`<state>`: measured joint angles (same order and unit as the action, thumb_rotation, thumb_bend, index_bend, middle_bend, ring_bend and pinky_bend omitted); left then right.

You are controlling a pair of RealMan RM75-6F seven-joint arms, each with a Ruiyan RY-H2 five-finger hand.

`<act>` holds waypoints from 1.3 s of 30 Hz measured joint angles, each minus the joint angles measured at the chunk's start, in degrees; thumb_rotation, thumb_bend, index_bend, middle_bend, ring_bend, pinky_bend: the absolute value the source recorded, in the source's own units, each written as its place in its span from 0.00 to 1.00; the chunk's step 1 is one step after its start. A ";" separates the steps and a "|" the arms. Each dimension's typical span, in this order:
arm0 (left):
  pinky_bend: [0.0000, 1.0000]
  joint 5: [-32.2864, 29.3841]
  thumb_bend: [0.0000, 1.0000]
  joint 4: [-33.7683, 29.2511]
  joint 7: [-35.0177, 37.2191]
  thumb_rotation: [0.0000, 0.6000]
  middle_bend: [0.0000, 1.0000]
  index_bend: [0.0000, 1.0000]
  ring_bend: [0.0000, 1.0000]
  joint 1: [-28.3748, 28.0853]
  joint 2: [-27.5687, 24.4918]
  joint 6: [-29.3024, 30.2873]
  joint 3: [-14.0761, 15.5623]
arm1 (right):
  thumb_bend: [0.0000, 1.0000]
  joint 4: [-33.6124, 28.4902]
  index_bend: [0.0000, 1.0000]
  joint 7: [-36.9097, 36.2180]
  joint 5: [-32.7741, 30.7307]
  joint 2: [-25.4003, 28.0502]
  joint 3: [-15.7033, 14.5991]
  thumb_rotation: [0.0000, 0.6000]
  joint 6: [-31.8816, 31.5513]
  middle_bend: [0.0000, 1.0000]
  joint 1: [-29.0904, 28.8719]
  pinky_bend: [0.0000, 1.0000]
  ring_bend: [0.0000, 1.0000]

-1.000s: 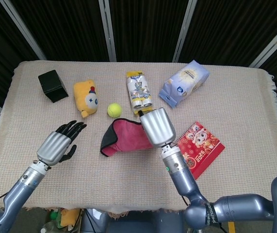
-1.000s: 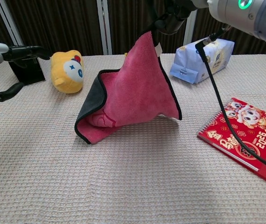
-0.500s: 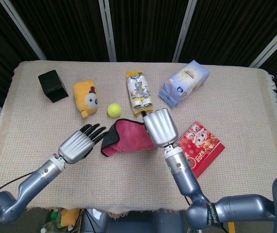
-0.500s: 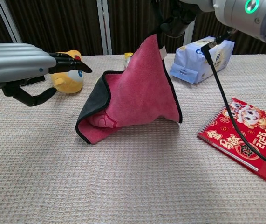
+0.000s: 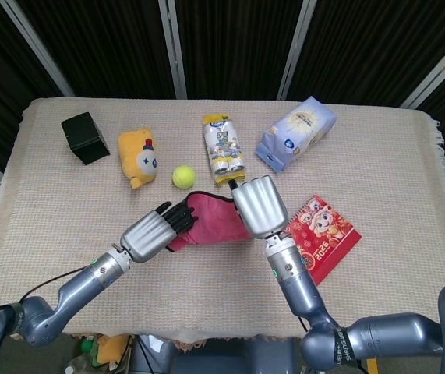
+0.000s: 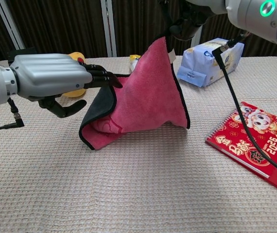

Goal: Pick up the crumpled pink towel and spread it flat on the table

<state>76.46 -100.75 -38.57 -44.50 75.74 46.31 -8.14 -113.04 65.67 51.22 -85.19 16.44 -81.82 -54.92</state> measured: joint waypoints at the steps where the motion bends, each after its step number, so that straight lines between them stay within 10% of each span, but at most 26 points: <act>1: 0.16 -0.31 0.67 0.09 -0.53 1.00 0.03 0.02 0.00 -0.27 0.21 -0.05 0.08 | 0.58 -0.05 0.65 -0.05 -0.01 0.02 -0.01 1.00 -0.10 1.00 0.04 0.97 1.00; 25: 0.15 -12.29 0.67 3.63 -9.15 1.00 0.14 0.03 0.00 -2.08 -5.78 1.71 4.64 | 0.58 -0.67 0.65 -1.05 -0.17 2.53 -0.60 1.00 -1.13 1.00 1.43 0.97 1.00; 32: 0.14 -17.12 0.37 6.04 -8.98 1.00 0.13 0.03 0.00 -2.02 -5.84 3.53 4.29 | 0.58 -0.90 0.65 -1.00 0.01 2.79 -0.84 1.00 -1.42 1.00 1.63 0.97 1.00; 39: 0.14 -20.51 0.27 4.63 3.75 1.00 0.13 0.06 0.00 -0.18 -4.14 5.35 0.75 | 0.58 -1.25 0.65 -0.90 0.30 3.01 -1.01 1.00 -1.73 1.00 1.83 0.97 1.00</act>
<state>55.95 -96.12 -34.81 -44.68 71.60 51.65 -7.39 -114.29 64.77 51.52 -82.18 15.43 -83.55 -53.09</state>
